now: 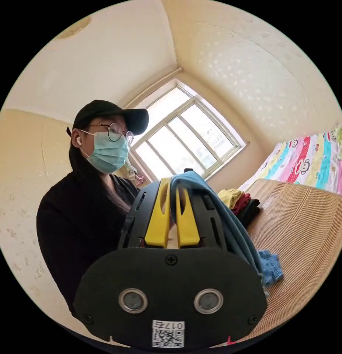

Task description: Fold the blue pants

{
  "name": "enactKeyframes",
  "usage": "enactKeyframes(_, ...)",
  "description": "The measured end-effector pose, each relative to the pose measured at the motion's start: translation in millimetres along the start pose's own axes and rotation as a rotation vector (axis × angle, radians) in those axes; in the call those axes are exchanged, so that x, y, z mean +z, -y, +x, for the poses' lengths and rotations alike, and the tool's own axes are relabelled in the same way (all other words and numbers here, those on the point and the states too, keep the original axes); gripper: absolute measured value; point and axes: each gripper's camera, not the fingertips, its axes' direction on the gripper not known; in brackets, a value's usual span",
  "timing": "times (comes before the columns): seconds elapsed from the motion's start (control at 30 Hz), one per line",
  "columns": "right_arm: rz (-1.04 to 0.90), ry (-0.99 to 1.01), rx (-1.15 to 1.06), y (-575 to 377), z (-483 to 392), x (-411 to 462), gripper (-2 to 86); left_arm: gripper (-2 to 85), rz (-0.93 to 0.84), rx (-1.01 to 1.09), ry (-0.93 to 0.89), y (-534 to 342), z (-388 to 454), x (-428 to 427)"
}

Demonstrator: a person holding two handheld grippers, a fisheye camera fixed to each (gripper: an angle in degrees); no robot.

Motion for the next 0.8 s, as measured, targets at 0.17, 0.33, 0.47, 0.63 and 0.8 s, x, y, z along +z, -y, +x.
enactKeyframes(0.17,-0.050,-0.250,-0.052,84,-42,-9,0.5,-0.1,0.011,-0.005,0.159,87,32,33)
enactKeyframes(0.33,-0.058,-0.398,0.092,99,20,-22,0.6,0.1,-0.034,-0.151,0.268,116,-31,71)
enactKeyframes(0.47,-0.025,-0.333,0.219,82,79,-24,0.7,0.5,-0.053,-0.226,0.307,111,-79,88)
enactKeyframes(0.63,-0.183,-0.391,0.285,9,111,9,1.6,2.3,-0.181,-0.261,0.451,50,-110,107)
enactKeyframes(0.8,-0.387,-0.389,0.721,-153,187,40,6.1,6.0,-0.415,-0.606,0.584,-103,-172,137)
